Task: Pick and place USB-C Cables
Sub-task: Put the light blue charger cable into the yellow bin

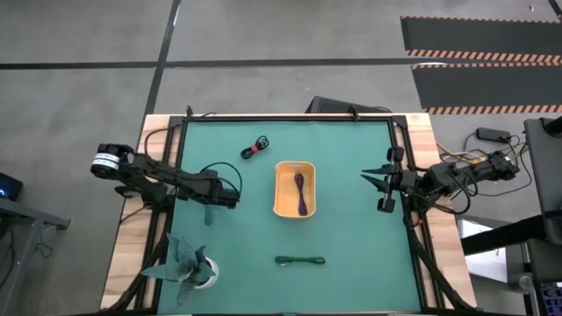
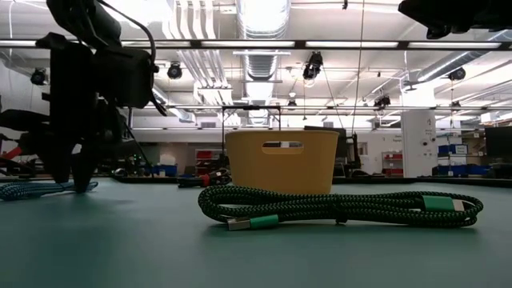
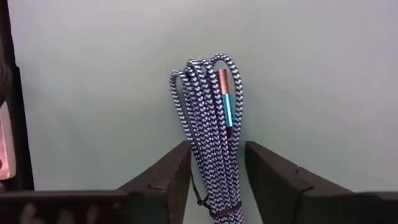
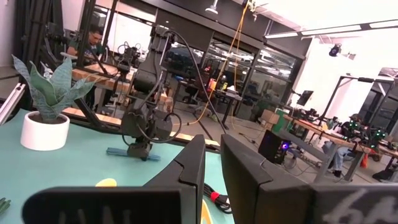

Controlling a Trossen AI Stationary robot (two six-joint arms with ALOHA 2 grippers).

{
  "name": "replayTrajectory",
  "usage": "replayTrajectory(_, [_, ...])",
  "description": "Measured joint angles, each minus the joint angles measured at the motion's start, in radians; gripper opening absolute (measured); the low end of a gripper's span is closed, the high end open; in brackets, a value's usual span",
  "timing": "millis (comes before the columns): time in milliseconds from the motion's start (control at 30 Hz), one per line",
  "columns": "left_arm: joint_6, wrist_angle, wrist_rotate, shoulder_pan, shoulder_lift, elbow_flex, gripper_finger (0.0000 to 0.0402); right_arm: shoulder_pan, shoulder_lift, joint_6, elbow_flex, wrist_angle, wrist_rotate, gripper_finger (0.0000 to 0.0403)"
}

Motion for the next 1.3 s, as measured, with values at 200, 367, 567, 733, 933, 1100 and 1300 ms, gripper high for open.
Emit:
replayTrajectory(200, [-0.018,0.014,-0.004,0.000,0.001,0.000,0.0083,0.000,0.000,0.000,0.000,0.000,0.000,0.0043])
replayTrajectory(367, [-0.018,0.008,-0.012,0.001,0.002,-0.001,0.0045,0.000,0.000,0.000,0.000,0.000,0.000,0.0043])
replayTrajectory(567, [-0.018,0.004,-0.022,0.001,0.003,0.018,0.0021,0.000,0.000,0.000,0.000,0.000,0.000,0.0043])
replayTrajectory(733, [-0.009,0.000,-0.034,0.001,0.003,0.052,0.0018,0.000,0.000,0.000,0.000,0.000,0.000,0.0043])
replayTrajectory(933, [0.022,-0.053,-0.073,0.001,0.003,0.118,0.0017,0.000,0.000,0.000,0.000,0.000,0.000,0.0043])
replayTrajectory(1100, [0.081,-0.102,-0.133,0.001,0.003,0.196,0.0015,0.000,0.000,0.000,0.000,0.000,0.000,0.0043])
replayTrajectory(1300, [0.171,-0.101,-0.226,0.000,0.003,0.307,0.0015,0.000,0.000,0.011,0.000,0.000,0.000,0.0043])
